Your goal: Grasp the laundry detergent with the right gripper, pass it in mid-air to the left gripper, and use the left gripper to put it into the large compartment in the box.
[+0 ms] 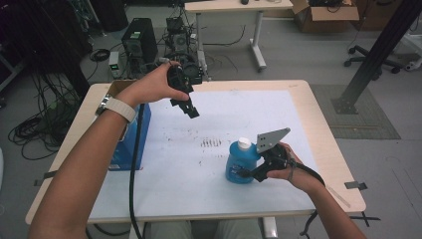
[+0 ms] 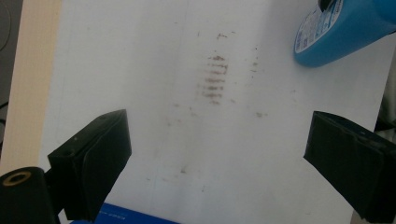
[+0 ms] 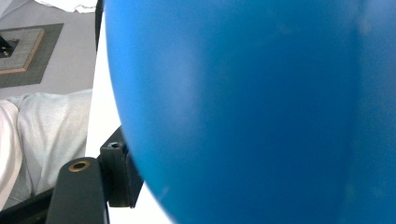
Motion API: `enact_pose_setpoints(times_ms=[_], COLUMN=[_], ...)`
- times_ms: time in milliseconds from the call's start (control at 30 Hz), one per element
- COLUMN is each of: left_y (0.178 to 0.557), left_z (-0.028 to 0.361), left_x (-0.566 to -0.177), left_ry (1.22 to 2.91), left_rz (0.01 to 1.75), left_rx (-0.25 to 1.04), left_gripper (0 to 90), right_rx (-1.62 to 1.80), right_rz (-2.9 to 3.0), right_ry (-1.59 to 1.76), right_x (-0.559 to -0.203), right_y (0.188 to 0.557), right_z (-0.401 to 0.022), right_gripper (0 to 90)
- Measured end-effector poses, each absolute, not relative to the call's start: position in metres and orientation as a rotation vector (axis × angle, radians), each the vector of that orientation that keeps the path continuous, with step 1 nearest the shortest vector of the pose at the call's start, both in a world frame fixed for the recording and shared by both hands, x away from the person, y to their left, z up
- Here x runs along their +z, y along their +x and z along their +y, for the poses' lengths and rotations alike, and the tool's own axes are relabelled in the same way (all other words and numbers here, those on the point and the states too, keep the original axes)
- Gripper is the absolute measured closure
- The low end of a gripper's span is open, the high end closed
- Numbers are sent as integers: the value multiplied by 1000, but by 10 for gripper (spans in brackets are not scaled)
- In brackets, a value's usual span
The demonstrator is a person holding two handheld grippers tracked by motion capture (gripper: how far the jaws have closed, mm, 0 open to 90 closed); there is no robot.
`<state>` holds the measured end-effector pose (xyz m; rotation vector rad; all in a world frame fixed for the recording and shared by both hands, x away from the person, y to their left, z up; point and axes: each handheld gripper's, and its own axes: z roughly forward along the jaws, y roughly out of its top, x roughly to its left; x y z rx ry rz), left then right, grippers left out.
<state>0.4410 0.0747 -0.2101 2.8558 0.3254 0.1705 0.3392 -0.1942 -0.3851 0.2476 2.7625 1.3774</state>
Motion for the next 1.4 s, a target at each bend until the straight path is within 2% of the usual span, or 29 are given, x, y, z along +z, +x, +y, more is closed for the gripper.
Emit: enact_pose_setpoints(times_ms=[633, 1400], left_y=[440, 438], left_z=[76, 75], left_x=[-211, -211], left_ry=[2853, 2854], left_rz=[331, 327], left_rx=[173, 173], left_gripper=[76, 77], right_rx=[1383, 1417], right_rz=[2745, 2718], right_ry=[262, 255], right_x=[-385, -384], right_y=[341, 338], right_z=[-196, -200], right_gripper=[412, 435])
